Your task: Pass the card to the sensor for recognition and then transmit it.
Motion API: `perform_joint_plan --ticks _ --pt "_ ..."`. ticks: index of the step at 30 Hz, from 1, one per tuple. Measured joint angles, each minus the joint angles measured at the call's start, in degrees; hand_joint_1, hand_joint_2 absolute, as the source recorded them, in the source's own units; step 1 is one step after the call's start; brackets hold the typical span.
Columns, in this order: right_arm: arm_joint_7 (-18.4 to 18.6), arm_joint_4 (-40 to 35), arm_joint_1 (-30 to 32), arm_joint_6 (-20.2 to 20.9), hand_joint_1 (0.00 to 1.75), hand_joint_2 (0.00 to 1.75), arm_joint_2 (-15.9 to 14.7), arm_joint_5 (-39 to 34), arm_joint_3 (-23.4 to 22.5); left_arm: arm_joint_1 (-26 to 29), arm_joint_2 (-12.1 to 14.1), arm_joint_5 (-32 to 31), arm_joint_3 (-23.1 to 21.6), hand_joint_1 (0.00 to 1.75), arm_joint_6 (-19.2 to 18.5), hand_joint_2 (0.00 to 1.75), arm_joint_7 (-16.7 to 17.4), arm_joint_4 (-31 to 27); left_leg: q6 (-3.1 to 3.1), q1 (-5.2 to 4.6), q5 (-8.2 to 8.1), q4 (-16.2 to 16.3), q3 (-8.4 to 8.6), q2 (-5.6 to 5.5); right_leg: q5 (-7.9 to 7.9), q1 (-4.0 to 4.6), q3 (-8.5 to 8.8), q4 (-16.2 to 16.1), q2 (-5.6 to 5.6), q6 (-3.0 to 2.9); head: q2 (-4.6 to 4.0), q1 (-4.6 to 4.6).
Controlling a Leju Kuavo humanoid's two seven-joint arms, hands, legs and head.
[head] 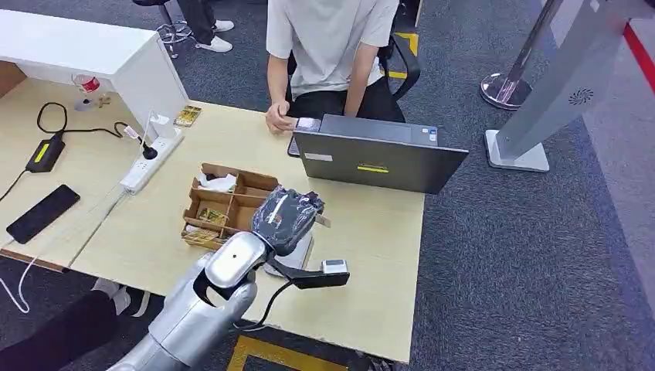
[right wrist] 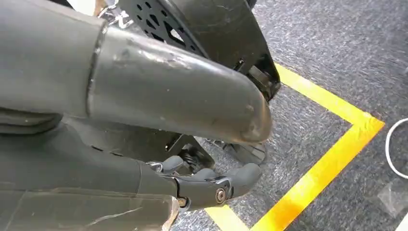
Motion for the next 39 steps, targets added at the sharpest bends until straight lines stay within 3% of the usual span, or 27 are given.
perform_joint_plan --ticks 8,15,23,27,31,35,39 --pt "-0.2 0.0 0.08 -0.76 0.0 0.0 -0.46 -0.94 -1.05 0.96 1.59 -4.06 -0.94 1.75 -2.66 1.75 4.65 0.0 0.01 0.0 -0.01 0.0 0.01 0.01 -0.01 -0.02 0.0 0.0 0.0 0.01 0.0 -0.02" --pt "-0.24 -0.07 0.03 -0.33 0.0 0.0 -0.96 -0.94 -1.79 2.3 3.02 -4.57 -0.94 1.75 -3.69 1.75 6.53 2.32 0.01 0.0 -0.01 -0.01 0.01 0.01 -0.01 -0.02 0.01 0.0 0.01 0.01 0.0 -0.02" --pt "-1.07 -0.07 0.03 0.24 0.0 0.0 -1.75 -1.0 -2.25 4.13 4.46 -2.65 -0.92 1.75 -3.56 1.75 6.21 4.39 0.03 0.0 -0.02 -0.01 0.01 -0.01 -0.04 -0.02 0.03 0.0 -0.01 0.05 0.0 -0.02" --pt "-1.31 -0.07 0.04 0.31 0.0 0.0 -1.95 -0.92 -2.29 4.03 4.66 -1.75 -0.9 1.75 -3.84 1.75 4.19 5.16 0.04 0.0 -0.02 -0.01 0.06 -0.01 -0.04 -0.02 0.08 0.0 -0.02 0.06 0.0 -0.02" --pt "-1.7 -0.07 0.1 0.22 0.0 0.0 -1.97 -0.9 -2.34 4.1 4.06 0.75 -0.72 1.75 1.65 1.75 1.28 5.18 0.07 0.0 0.01 0.01 0.07 0.0 -0.02 -0.03 0.07 0.0 -0.01 0.07 0.0 -0.02" --pt "-1.2 -0.09 0.04 0.15 0.0 0.0 -1.94 -0.55 -2.34 4.06 1.81 3.47 0.76 1.75 12.01 1.75 -1.22 1.95 0.1 -0.01 0.02 0.01 0.05 -0.01 0.0 -0.03 0.08 0.0 -0.03 0.09 0.0 0.0" --pt "0.59 -0.09 -0.48 0.37 0.0 0.0 -1.75 0.53 -2.34 3.36 -0.29 2.25 3.15 1.75 23.73 1.75 -2.21 -3.5 0.11 -0.02 0.01 0.01 0.05 -0.01 0.0 -0.04 0.07 0.0 -0.01 0.1 0.0 0.0"
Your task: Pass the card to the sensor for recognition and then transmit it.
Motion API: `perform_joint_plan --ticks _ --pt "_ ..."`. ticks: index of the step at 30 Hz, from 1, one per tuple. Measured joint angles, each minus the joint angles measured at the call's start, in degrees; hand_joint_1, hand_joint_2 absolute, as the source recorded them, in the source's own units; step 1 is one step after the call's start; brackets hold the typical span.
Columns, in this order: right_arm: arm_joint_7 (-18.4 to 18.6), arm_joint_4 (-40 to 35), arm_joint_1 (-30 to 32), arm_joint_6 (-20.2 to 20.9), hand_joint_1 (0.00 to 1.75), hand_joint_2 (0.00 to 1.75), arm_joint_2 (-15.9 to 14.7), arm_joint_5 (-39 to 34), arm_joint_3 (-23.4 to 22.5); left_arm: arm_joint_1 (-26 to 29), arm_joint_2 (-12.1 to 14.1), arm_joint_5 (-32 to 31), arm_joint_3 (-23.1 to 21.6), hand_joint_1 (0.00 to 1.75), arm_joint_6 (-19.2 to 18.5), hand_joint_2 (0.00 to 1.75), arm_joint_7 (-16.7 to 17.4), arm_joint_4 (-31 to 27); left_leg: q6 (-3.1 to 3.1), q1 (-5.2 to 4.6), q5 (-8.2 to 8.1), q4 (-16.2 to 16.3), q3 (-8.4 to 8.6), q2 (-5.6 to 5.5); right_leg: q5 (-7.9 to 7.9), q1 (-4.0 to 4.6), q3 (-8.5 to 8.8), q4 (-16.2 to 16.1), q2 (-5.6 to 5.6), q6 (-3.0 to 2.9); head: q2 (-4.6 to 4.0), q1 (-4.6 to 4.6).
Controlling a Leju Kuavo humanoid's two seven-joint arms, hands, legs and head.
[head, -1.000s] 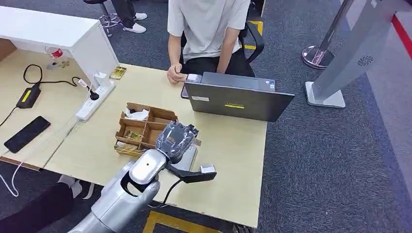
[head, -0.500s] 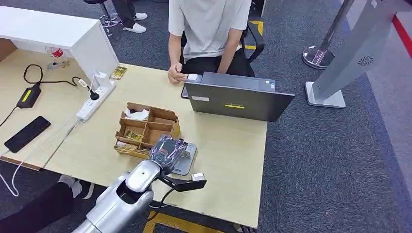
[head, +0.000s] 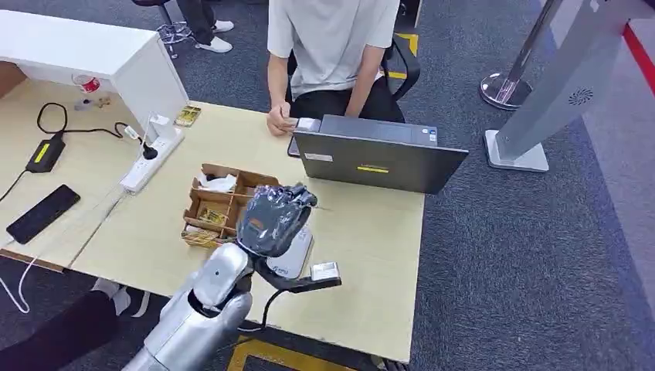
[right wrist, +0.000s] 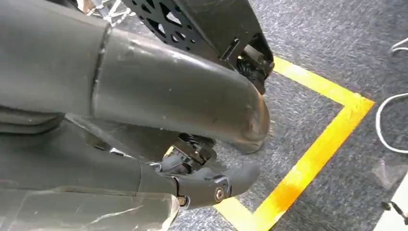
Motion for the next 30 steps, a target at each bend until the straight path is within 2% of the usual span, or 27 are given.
perform_joint_plan --ticks 2,5,7,13,23,24,30 --pt "1.07 0.0 -0.31 0.26 0.0 0.0 0.17 0.65 0.09 -1.58 -0.67 -1.94 1.57 1.75 4.0 1.75 0.22 -1.52 0.0 0.0 0.0 0.0 0.0 -0.02 0.0 0.0 0.0 0.0 -0.03 0.0 0.0 0.0" --pt "2.38 0.0 -0.62 0.91 0.0 0.0 0.44 1.4 0.35 -5.13 -1.31 -4.43 4.53 1.75 6.07 1.75 1.17 -1.83 -0.04 0.01 0.03 -0.01 0.02 0.03 0.05 0.04 -0.01 0.02 0.01 -0.07 0.0 0.02" --pt "2.97 0.02 -0.82 1.16 0.0 0.0 0.52 1.86 0.46 -8.23 -1.48 -5.99 6.54 1.75 5.82 1.75 2.5 -0.98 -0.11 0.02 0.09 -0.01 0.02 0.04 0.1 0.06 -0.04 0.04 0.03 -0.13 0.0 0.02" --pt "4.0 0.02 -1.09 1.81 0.0 0.0 0.76 2.16 0.59 -17.51 -1.48 -8.26 11.91 1.75 5.34 1.75 5.42 7.76 -0.17 0.09 0.15 -0.01 0.04 0.09 0.16 0.14 -0.08 0.13 0.09 -0.22 0.0 0.0" --pt "4.7 0.02 -1.21 1.77 0.0 0.0 0.96 2.18 0.63 -21.27 -1.94 -8.13 13.99 1.75 5.34 1.75 5.75 14.76 -0.17 0.09 0.14 -0.03 0.01 0.15 0.15 0.14 -0.16 0.17 0.17 -0.24 0.0 0.0" --pt "4.74 0.02 -1.22 1.77 0.0 0.0 0.96 2.18 0.66 -21.45 -1.99 -8.02 14.05 0.0 5.3 1.75 5.77 15.24 -0.17 0.09 0.14 -0.04 0.01 0.16 0.15 0.14 -0.17 0.17 0.17 -0.24 0.0 -0.02" --pt "4.76 0.02 -1.23 1.75 0.0 0.0 0.96 2.36 0.68 -22.62 -2.07 -6.88 14.36 0.0 3.7 1.75 5.75 17.84 -0.17 0.09 0.14 -0.03 0.02 0.17 0.15 0.14 -0.17 0.17 0.18 -0.24 0.0 -0.02"
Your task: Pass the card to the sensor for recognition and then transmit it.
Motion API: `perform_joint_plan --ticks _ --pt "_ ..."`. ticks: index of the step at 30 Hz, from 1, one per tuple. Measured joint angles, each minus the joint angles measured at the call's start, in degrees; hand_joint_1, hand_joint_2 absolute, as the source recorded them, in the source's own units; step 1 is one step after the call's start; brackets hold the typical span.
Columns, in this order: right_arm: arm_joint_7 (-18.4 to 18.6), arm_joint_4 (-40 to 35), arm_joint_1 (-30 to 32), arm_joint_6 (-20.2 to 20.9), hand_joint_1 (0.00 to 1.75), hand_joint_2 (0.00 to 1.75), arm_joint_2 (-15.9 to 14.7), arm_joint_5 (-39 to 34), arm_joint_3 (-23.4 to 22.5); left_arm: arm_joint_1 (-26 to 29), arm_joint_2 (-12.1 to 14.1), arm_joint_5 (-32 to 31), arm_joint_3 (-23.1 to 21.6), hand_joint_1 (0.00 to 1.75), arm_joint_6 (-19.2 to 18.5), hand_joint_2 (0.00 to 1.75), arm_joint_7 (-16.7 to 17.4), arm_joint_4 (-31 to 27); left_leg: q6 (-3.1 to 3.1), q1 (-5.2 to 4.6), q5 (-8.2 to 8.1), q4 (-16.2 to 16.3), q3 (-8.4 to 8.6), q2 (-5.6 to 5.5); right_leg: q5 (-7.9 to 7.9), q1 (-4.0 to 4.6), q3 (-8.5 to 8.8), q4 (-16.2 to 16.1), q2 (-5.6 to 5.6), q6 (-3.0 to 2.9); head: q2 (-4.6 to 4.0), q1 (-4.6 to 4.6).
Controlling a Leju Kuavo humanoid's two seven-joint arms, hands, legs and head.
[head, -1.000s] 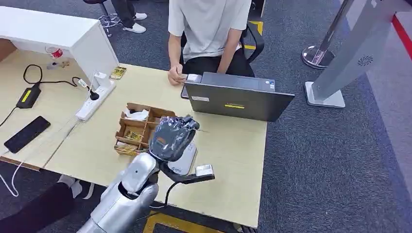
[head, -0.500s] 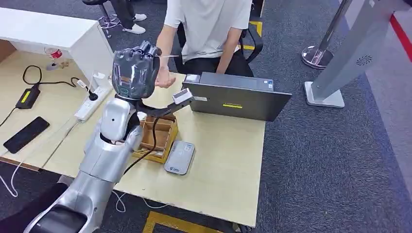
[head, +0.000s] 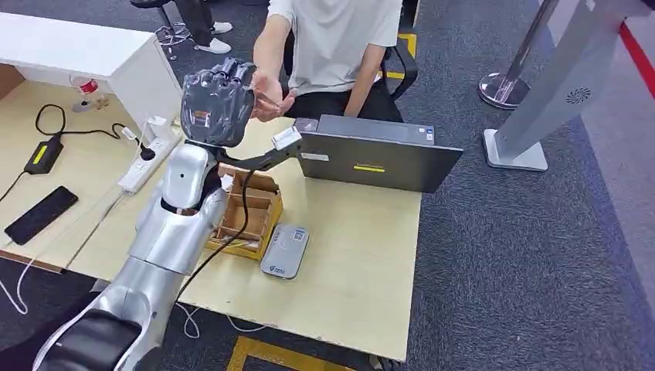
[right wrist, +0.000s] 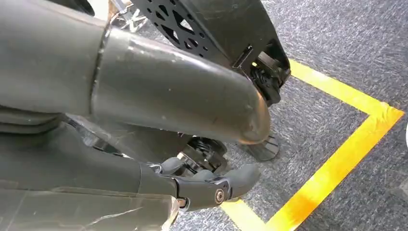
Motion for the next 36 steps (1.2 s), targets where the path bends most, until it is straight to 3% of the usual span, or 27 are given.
perform_joint_plan --ticks 7,12,16,20,26,36 --pt "-0.02 0.0 0.0 -0.13 0.0 0.0 0.02 0.0 0.02 -0.23 -0.02 1.39 0.2 0.0 -0.09 1.75 -0.2 1.86 0.0 0.0 0.0 0.0 0.0 0.01 0.0 0.0 -0.01 0.0 0.01 0.0 0.0 0.0" --pt "-0.22 0.0 0.05 -0.85 0.0 0.0 0.04 -0.74 0.02 0.59 -0.31 4.88 0.2 0.0 -1.68 1.75 -2.89 1.29 0.0 0.0 0.0 0.0 -0.01 0.0 0.0 0.0 -0.01 0.0 0.01 0.0 0.0 0.02" --pt "-1.07 0.0 0.29 -1.79 0.0 0.0 0.04 -2.25 -0.07 5.73 -0.52 7.76 0.15 0.0 -5.77 1.75 -5.66 -5.41 -0.01 -0.02 -0.02 0.0 -0.01 0.03 -0.02 -0.01 -0.02 0.0 0.03 0.01 0.0 0.02" --pt "-2.49 0.0 0.78 -2.56 0.0 0.0 0.04 -3.65 -0.46 13.81 0.0 9.97 -1.36 0.0 -9.16 1.75 -8.66 -15.9 0.02 -0.06 -0.09 -0.01 -0.05 0.0 -0.11 -0.02 -0.02 0.0 0.0 0.04 0.0 0.02" --pt "-4.46 -0.02 1.48 -3.13 0.0 0.0 -0.02 -4.85 -1.36 24.6 4.75 11.28 -3.39 0.0 -11.21 1.75 -11.15 -24.79 -0.01 -0.07 -0.16 -0.02 -0.05 0.0 -0.21 -0.02 -0.03 -0.02 0.0 0.05 0.0 -0.02" --pt "-6.34 -0.06 1.98 -2.45 0.0 0.0 -0.65 -5.16 -2.43 31.82 13.0 12.06 -3.61 0.0 -20.7 1.75 -11.34 -26.06 -0.01 -0.05 -0.15 -0.01 -0.04 -0.11 -0.24 -0.05 0.01 -0.02 -0.13 0.1 0.0 -0.02"
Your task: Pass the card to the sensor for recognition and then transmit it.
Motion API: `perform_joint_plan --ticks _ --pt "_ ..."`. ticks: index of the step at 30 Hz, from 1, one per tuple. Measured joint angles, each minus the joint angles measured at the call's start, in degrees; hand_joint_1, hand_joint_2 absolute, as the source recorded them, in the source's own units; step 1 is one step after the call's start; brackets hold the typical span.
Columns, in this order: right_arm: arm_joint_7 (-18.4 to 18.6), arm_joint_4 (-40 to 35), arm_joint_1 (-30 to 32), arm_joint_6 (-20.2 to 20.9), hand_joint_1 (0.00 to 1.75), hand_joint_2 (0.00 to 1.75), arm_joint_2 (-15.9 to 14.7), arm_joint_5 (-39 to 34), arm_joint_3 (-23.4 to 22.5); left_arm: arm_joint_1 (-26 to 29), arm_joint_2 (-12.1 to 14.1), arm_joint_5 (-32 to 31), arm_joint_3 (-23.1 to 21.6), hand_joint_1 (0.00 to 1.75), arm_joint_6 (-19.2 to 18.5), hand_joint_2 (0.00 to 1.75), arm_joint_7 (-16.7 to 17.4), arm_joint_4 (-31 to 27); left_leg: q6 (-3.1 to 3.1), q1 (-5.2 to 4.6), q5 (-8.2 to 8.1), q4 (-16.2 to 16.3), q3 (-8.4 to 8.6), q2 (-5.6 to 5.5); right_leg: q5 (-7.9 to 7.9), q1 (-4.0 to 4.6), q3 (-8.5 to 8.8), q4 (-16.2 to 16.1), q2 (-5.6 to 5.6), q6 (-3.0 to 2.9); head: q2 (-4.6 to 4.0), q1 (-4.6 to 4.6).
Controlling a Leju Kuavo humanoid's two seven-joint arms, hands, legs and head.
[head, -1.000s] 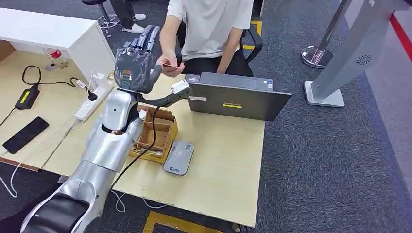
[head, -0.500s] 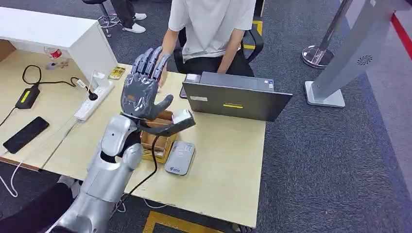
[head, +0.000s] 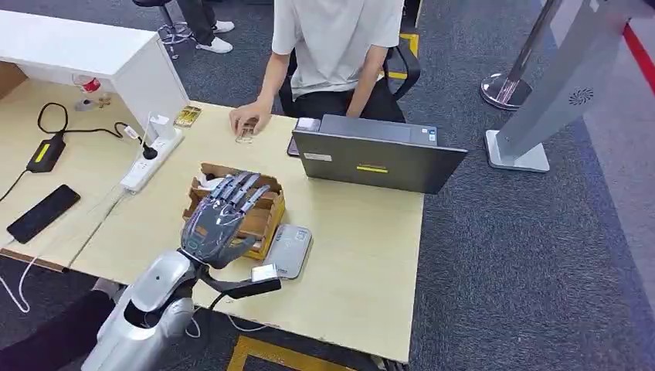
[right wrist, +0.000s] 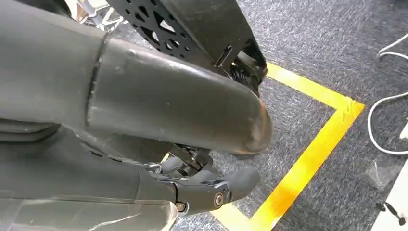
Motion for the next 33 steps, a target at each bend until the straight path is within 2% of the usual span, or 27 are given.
perform_joint_plan --ticks 4,19,26,33 --pt "-0.35 -0.05 0.07 0.74 0.0 0.0 -0.4 0.02 -0.11 0.61 1.51 0.48 0.0 0.0 -0.64 1.75 0.04 1.6 0.01 -0.01 0.0 0.0 0.0 -0.02 0.0 -0.06 0.01 0.0 -0.01 0.01 0.0 0.0" --pt "-0.83 -0.05 0.23 0.59 0.0 0.0 -0.68 -0.63 -0.92 2.98 2.91 1.27 0.0 0.0 -0.96 1.75 0.15 2.67 0.05 -0.12 0.01 0.0 -0.02 -0.07 -0.01 -0.18 0.02 -0.02 -0.07 0.07 0.0 0.0" --pt "-0.66 -0.05 0.25 0.57 0.0 0.0 -0.7 -0.68 -1.09 3.26 2.89 0.13 0.02 0.0 -0.68 1.75 3.96 2.67 0.08 -0.16 0.04 0.0 -0.02 -0.08 0.01 -0.21 0.03 -0.02 -0.09 0.1 0.0 0.0" --pt "-0.48 -0.11 0.25 0.59 0.0 0.0 -0.77 -0.66 -1.09 3.27 2.82 -0.22 0.18 0.0 -0.61 1.75 4.92 2.69 0.12 -0.21 0.06 0.0 -0.02 -0.08 0.02 -0.28 0.03 -0.02 -0.09 0.13 0.0 0.0"
